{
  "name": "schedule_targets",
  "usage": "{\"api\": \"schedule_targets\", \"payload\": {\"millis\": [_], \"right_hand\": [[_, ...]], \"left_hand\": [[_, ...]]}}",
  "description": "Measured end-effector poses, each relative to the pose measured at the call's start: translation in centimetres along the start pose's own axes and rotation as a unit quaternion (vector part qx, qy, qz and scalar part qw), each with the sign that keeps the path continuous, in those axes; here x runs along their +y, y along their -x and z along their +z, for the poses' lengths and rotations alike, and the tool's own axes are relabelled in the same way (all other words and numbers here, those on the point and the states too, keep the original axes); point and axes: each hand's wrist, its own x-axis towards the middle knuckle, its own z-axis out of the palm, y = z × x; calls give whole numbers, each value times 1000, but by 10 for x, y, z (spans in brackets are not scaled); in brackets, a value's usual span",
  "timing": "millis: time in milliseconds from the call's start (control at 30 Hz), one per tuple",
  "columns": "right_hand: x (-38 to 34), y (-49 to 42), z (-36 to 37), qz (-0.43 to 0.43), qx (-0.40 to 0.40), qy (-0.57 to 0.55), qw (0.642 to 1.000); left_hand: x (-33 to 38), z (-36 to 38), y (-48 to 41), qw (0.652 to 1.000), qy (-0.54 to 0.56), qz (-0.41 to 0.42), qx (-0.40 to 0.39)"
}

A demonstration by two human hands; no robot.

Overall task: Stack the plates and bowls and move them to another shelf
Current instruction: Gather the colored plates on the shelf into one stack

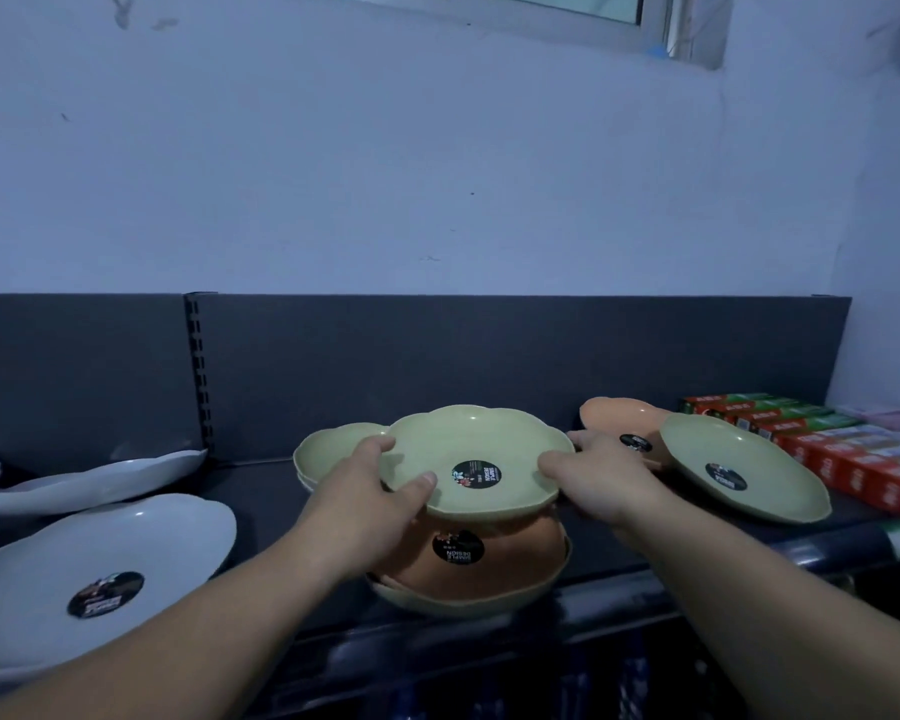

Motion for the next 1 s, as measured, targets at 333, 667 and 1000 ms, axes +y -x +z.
{"api": "schedule_targets", "payload": {"millis": [333,667,1000], "right_hand": [[8,16,6,-2,-23,60,998],[26,23,8,0,-97,114,989],[30,27,13,-10,-95,78,992]], "left_hand": [[-4,3,40,997,-70,-11,-24],[-4,25,54,990,-126,-56,19],[-4,24,51,993,-113,-34,19]]}}
